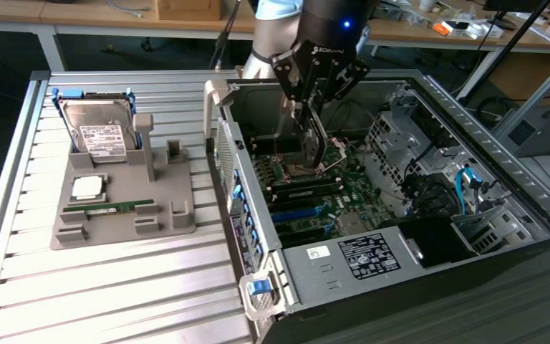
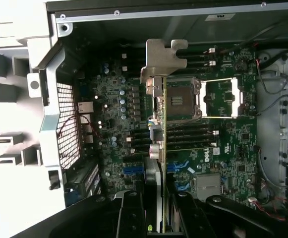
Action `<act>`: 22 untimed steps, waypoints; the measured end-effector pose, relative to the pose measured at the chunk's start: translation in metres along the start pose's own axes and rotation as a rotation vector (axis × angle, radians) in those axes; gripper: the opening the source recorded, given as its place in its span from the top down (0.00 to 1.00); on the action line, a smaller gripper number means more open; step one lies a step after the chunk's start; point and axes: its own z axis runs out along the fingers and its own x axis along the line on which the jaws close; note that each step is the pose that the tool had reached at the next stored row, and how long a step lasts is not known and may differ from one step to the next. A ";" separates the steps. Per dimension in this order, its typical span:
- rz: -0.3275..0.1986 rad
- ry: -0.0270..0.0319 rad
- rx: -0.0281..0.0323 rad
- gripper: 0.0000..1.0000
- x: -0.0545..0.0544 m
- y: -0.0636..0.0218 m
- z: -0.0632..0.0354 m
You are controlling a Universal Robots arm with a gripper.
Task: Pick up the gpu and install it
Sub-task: 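Pick up the gpu and move the gpu toward the slot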
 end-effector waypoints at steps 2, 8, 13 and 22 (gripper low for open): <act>0.000 0.0000 0.0005 0.73 -0.003 0.0002 0.0011; 0.000 0.0002 0.0020 0.73 -0.008 0.0005 0.0035; 0.000 0.0000 0.0018 0.73 -0.010 0.0006 0.0048; 0.000 0.0000 0.0023 0.73 -0.023 0.0017 0.0078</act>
